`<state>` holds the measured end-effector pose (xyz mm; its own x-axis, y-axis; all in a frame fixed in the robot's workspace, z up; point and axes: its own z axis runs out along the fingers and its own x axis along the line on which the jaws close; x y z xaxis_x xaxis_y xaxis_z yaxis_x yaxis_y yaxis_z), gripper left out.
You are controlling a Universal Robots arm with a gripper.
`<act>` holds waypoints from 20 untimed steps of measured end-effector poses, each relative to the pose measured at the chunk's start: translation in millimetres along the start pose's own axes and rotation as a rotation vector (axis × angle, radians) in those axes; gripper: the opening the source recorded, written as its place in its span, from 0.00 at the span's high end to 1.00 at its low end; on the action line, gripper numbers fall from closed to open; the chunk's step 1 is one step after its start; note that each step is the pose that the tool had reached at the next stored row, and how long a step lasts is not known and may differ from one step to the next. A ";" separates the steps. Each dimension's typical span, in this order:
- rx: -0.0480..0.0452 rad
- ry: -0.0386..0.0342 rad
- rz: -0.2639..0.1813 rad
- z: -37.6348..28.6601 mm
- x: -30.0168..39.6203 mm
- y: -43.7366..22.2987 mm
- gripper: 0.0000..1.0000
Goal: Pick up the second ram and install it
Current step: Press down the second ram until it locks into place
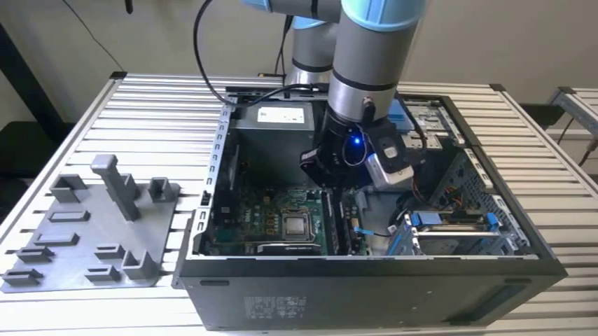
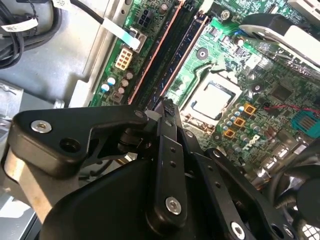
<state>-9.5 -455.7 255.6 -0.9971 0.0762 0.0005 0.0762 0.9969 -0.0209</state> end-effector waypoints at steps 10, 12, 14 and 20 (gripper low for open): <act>0.0000 -0.0014 -0.065 -0.4 0.0 0.0 0.89; 0.0001 -0.0020 -0.095 -0.4 0.0 0.0 0.89; 0.0002 -0.0027 -0.127 -0.4 0.1 0.0 0.89; 0.0001 -0.0046 -0.220 -0.4 0.1 0.0 0.89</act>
<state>-9.6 -455.7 255.9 -0.9898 -0.1428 0.0005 -0.1428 0.9895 -0.0208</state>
